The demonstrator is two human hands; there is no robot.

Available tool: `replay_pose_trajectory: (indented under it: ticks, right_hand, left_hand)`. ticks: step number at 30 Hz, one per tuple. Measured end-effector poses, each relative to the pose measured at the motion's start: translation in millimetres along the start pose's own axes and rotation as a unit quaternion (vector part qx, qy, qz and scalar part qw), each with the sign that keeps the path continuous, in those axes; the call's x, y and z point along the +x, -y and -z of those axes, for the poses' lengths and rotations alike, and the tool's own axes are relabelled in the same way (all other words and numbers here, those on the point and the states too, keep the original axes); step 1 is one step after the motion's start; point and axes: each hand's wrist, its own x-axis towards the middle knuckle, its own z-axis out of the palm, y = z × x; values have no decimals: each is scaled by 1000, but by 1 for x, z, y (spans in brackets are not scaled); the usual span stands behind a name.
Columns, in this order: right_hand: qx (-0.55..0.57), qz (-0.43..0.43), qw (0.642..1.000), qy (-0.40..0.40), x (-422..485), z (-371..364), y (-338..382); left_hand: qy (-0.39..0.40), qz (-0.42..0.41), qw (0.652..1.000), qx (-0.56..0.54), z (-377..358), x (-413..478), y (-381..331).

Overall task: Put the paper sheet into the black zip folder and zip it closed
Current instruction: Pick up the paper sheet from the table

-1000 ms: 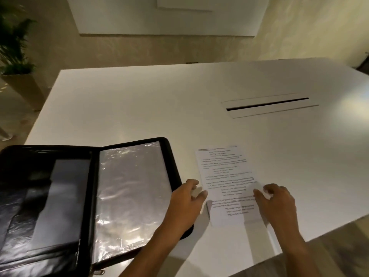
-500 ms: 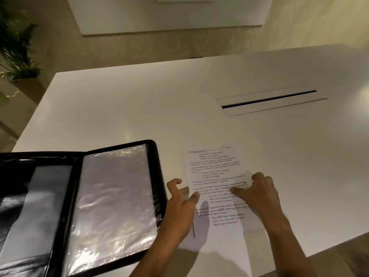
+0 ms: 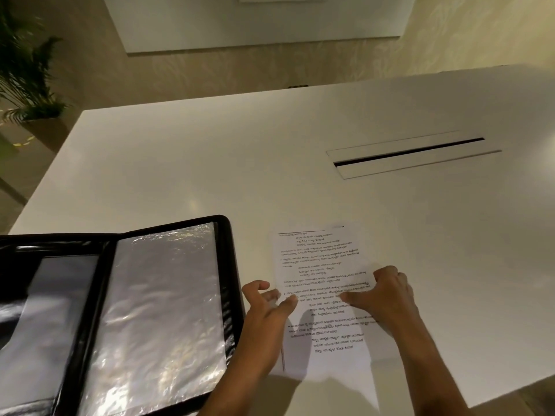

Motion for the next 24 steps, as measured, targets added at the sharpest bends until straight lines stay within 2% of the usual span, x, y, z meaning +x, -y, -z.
replay_pose_trajectory:
  ticks: [12, 24]
  right_hand:
    - [21, 4, 999, -37, -2, -6, 8]
    - [-5, 14, 998, -60, -6, -6, 9]
  left_hand:
    - [2, 9, 1000, -28, 5, -3, -6]
    - [-1, 19, 1000, 6, 2, 1, 2]
